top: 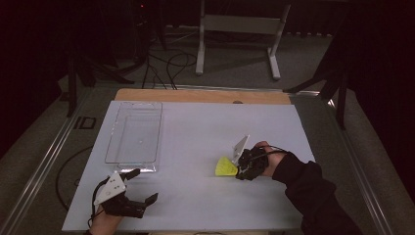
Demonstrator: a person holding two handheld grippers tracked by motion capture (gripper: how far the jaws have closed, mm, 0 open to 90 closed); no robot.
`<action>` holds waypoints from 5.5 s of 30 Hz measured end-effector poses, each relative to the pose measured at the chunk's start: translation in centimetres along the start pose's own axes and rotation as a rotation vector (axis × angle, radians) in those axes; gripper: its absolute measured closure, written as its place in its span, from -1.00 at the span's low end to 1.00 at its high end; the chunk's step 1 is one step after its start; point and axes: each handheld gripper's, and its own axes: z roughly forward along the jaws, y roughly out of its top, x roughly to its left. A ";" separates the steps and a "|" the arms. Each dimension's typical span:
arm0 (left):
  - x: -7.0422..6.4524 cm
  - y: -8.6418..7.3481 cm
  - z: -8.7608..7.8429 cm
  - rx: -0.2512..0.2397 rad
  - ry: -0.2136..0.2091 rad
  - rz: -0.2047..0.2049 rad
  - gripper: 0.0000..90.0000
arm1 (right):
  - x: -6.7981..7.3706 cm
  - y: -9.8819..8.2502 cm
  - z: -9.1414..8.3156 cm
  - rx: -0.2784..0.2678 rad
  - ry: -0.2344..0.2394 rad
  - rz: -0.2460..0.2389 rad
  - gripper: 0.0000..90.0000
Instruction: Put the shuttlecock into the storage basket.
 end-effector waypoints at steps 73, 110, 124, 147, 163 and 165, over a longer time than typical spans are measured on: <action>0.5 13.5 15.8 0.616 -0.486 -0.221 -0.03 | 2.7 2.8 -1.6 -0.147 0.044 -0.122 0.46; 0.5 14.3 17.4 0.663 -0.665 -0.273 1.00 | 3.0 2.9 -1.9 -0.190 0.026 -0.120 0.18; 1.7 15.3 15.8 0.696 -0.598 -0.254 1.00 | 2.9 2.4 -1.4 -0.226 -0.003 -0.044 -0.78; 7.3 16.6 9.7 0.710 -0.450 -0.306 1.00 | 2.7 -3.9 -0.3 -0.433 -0.065 0.123 -0.82; 11.6 18.2 4.3 0.702 -0.320 -0.374 1.00 | 3.3 -8.4 -0.8 -0.560 -0.155 0.205 -0.82; 12.0 18.3 3.7 0.710 -0.304 -0.382 1.00 | 3.3 -8.6 -0.7 -0.560 -0.156 0.210 -0.82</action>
